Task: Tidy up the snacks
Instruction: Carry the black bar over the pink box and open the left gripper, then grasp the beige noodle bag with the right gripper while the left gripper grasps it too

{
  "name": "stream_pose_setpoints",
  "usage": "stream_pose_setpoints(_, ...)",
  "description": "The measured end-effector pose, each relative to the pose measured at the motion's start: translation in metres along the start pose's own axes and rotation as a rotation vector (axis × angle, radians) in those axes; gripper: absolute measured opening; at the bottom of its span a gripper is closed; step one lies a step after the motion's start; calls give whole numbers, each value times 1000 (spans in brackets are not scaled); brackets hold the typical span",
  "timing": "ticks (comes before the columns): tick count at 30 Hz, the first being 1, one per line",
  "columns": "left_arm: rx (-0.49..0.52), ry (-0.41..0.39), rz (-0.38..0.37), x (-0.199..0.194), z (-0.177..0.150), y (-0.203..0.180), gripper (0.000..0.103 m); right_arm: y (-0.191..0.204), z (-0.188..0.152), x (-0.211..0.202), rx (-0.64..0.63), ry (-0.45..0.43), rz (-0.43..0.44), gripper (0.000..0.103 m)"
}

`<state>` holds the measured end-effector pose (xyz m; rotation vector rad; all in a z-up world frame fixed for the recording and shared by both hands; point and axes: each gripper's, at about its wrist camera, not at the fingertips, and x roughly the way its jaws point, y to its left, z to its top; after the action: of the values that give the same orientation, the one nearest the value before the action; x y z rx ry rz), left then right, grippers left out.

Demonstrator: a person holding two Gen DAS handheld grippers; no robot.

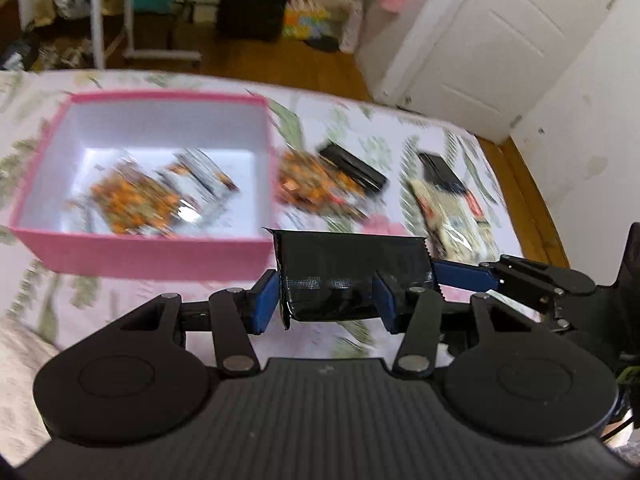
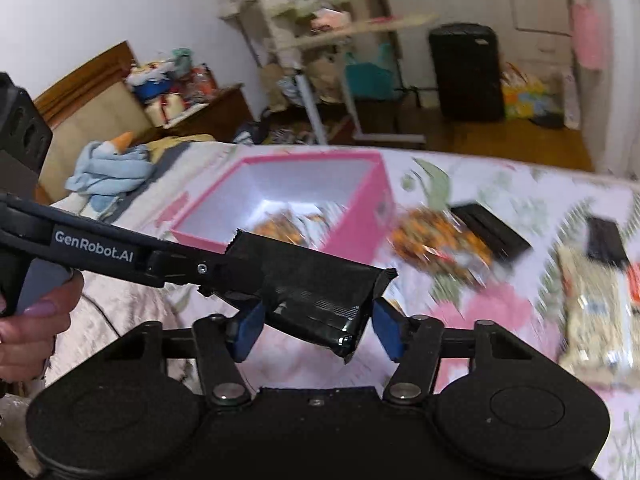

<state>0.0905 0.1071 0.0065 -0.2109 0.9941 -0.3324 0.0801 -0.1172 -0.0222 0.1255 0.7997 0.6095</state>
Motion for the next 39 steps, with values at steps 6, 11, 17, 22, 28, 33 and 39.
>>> stream_pose_setpoints(6, -34, -30, 80, -2, 24, 41, 49, 5, 40, 36, -12, -24, 86, 46)
stream_pose_setpoints(11, -74, -48, 133, 16, 42, 76, 49, 3, 58, 81, -7, 14, 122, 46)
stream_pose_setpoints(17, -115, 0, 156, 54, 50, 106, 49, -4, 57, 122, 32, 66, 107, 46)
stream_pose_setpoints(22, -120, 17, 176, 77, 51, 118, 49, -1, 53, 143, 4, 104, 67, 45)
stream_pose_setpoints(28, -123, 10, 217, 85, 43, 121, 56, 4, 49, 132, -49, 54, 16, 47)
stream_pose_setpoints(33, -109, 7, 193, 71, 38, 116, 56, -5, 45, 95, -25, 13, 21, 48)
stream_pose_setpoints(39, -52, 7, 139, 45, 35, 91, 56, -18, 39, 43, -7, -47, -2, 52)
